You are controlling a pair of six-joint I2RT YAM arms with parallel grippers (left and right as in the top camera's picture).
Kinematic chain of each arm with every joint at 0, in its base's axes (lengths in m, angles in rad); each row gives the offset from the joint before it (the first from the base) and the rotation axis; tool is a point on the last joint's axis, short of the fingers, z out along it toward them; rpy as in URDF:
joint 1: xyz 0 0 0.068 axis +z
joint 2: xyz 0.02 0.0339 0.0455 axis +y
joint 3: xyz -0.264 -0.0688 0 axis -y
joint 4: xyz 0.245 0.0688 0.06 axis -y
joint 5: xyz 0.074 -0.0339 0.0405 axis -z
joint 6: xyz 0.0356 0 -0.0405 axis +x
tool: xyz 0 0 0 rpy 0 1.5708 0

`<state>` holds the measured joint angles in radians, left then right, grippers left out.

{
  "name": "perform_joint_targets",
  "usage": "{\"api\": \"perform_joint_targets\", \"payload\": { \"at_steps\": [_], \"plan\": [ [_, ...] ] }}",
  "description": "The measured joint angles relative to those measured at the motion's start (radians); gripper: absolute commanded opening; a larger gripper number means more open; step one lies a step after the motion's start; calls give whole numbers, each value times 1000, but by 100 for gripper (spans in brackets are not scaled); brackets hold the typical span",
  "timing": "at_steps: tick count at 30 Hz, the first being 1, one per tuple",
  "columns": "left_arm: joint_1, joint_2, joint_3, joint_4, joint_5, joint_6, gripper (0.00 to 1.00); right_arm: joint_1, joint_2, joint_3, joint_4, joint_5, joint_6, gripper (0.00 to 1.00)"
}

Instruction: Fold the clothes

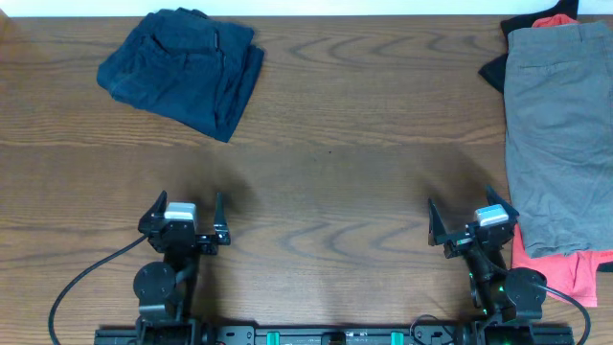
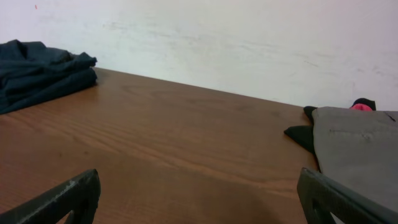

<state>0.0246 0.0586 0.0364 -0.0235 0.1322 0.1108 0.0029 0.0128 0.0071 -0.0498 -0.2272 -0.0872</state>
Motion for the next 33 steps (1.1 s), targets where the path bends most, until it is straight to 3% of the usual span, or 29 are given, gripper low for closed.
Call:
{"api": "perform_joint_targets", "payload": {
  "at_steps": [33],
  "plan": [
    [-7,-47,-14,-2,-2,-1,98,0,0,0,0,0,0,99]
  ]
}}
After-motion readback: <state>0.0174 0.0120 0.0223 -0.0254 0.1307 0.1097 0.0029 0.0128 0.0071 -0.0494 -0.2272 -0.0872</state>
